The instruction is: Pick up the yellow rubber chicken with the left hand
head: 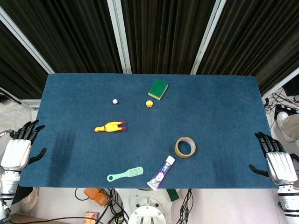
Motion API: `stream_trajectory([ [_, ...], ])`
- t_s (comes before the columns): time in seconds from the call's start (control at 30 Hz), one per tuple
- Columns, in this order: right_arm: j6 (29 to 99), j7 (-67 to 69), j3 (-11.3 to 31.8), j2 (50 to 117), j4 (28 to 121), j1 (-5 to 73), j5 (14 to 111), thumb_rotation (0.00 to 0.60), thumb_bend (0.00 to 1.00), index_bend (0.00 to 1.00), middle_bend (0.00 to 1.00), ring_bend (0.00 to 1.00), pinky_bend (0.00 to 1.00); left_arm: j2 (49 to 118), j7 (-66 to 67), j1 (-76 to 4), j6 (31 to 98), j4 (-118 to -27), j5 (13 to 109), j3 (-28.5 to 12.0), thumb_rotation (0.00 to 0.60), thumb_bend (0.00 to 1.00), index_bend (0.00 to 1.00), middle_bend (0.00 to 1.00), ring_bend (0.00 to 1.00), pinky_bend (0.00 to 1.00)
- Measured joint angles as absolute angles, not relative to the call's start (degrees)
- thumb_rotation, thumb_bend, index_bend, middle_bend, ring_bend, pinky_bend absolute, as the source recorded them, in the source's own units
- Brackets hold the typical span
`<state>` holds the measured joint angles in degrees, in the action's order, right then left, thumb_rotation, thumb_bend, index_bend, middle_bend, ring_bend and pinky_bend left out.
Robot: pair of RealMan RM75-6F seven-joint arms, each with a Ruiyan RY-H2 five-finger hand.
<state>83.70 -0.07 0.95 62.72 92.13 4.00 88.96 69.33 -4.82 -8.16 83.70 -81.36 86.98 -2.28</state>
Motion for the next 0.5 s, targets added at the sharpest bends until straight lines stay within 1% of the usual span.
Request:
stream_trajectory([
  [0.5,83.65,-0.07,0.82,62.75,92.31,3.93,88.99,0.600,0.21,0.07,0.13,0.16,0.19,69.69,-4.77,-8.39,82.65,-81.99,86.23,-2.34,0.600,0.26,0.15,0.02,0.00,0.16],
])
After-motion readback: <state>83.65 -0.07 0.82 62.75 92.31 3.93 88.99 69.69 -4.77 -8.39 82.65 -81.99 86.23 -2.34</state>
